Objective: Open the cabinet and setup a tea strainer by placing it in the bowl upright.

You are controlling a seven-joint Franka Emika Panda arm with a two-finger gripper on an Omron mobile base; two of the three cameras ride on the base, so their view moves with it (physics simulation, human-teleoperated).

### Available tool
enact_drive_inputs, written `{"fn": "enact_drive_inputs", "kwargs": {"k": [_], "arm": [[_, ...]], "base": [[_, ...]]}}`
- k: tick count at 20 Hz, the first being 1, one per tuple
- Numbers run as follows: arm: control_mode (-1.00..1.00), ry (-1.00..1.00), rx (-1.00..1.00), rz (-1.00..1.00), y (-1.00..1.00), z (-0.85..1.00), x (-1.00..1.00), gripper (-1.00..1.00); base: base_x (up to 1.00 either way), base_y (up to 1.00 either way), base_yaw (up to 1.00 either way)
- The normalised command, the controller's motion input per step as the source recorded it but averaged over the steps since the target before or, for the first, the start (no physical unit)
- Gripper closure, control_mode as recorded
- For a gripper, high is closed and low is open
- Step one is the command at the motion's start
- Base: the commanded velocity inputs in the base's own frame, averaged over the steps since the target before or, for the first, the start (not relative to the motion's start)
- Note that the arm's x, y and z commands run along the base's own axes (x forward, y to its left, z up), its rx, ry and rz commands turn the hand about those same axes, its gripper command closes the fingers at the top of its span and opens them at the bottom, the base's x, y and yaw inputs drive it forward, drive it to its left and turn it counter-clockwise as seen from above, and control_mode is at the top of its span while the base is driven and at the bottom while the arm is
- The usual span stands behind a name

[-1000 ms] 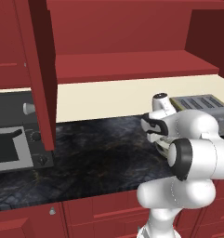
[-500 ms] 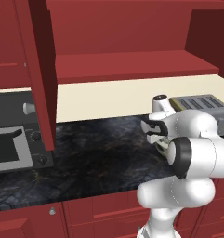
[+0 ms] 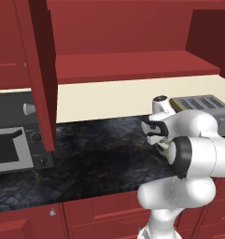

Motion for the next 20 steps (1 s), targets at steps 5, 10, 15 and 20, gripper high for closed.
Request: {"fn": "enact_drive_inputs", "kwargs": {"k": [5, 10, 15, 20], "arm": [[-1.0, 0.0, 0.0, 0.0, 0.0, -0.1, 0.0, -1.0], [-1.0, 0.0, 0.0, 0.0, 0.0, -0.05, 0.0, -1.0], [-1.0, 0.0, 0.0, 0.0, 0.0, 0.0, 0.0, -1.0], [-1.0, 0.0, 0.0, 0.0, 0.0, 0.0, 0.0, -1.0]], "base": [[0.0, 0.0, 0.0], [0.0, 0.0, 0.0], [0.0, 0.0, 0.0], [0.0, 0.0, 0.0]]}}
